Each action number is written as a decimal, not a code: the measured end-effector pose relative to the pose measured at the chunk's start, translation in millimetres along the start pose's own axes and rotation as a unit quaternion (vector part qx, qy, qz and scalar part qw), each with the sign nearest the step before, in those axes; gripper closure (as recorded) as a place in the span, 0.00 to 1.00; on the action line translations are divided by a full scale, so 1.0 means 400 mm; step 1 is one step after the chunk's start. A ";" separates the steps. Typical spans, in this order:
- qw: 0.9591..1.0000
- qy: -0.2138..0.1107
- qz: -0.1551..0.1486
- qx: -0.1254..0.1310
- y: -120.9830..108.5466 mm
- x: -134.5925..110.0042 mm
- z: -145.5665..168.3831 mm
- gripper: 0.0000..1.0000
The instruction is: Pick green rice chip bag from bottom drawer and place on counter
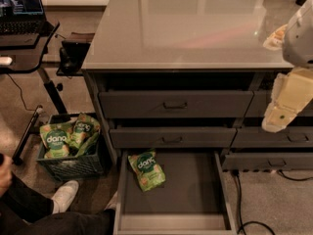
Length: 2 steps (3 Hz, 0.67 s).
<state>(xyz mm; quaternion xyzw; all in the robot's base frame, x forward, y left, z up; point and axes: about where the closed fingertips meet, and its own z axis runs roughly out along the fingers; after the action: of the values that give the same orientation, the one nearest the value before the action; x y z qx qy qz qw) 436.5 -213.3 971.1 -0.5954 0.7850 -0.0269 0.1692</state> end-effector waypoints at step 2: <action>0.999 -0.022 0.040 -0.025 0.093 0.012 0.294 0.00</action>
Offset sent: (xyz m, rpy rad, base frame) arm -0.0017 0.0369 -0.2846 0.0954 0.1864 -0.0855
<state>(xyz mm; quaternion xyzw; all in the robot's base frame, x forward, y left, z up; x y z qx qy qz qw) 436.0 -188.1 850.1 -0.5683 0.8043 0.0126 0.1730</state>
